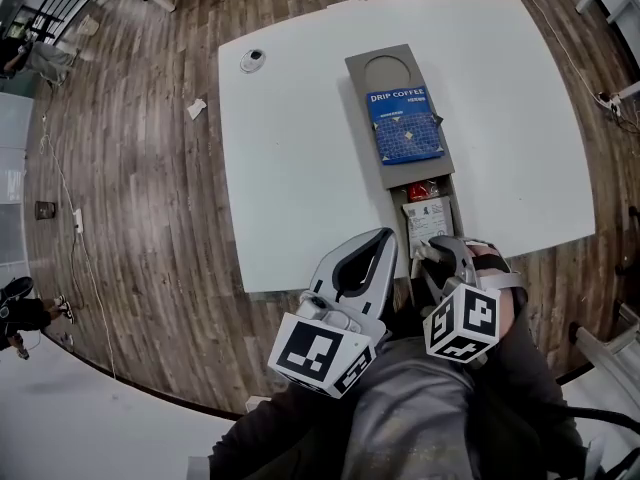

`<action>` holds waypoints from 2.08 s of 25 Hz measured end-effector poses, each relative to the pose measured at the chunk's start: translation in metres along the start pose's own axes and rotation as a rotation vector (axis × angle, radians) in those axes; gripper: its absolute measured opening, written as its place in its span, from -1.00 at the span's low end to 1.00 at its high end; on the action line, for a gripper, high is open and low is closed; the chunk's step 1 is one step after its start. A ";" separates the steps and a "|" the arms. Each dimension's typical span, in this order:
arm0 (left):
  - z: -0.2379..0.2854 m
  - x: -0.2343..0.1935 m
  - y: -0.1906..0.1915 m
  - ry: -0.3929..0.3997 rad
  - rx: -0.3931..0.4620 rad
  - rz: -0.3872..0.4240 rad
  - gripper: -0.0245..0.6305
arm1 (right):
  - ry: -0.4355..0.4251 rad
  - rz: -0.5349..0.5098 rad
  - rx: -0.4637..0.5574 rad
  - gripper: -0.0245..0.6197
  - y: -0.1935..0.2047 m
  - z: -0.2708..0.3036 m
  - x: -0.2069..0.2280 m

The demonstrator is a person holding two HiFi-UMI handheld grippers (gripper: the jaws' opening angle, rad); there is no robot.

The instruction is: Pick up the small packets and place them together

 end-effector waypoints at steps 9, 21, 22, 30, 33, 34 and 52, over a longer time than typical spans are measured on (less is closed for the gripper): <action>-0.032 0.056 -0.009 0.027 0.073 0.062 -0.92 | 0.153 0.007 0.141 -0.52 -0.008 -0.055 -0.009; -0.050 0.079 -0.012 0.020 0.117 0.104 -0.92 | 0.199 0.011 0.206 -0.52 -0.008 -0.074 -0.017; -0.048 0.077 -0.014 0.020 0.116 0.103 -0.92 | 0.200 0.018 0.211 -0.52 -0.009 -0.075 -0.014; -0.021 0.040 -0.034 0.005 0.101 0.098 -0.92 | 0.241 0.054 0.259 -0.52 -0.038 -0.066 0.043; -0.006 0.017 -0.050 -0.013 0.100 0.138 -0.92 | 0.267 0.062 0.278 -0.52 -0.058 -0.058 0.081; 0.000 0.009 -0.057 -0.016 0.101 0.166 -0.92 | 0.279 0.067 0.286 -0.52 -0.065 -0.055 0.096; 0.077 -0.085 -0.042 -0.007 -0.058 0.084 -0.92 | 0.295 0.237 0.274 -0.49 -0.085 0.036 0.232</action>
Point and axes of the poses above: the fingertips, and each gripper's own axes: z forward along the fingers, x to its right, y out of its underside, the point moved 7 cm from there along -z, backward along the fingers, and after that the axes turned 8 degrees about x, right-handed, at the moved point
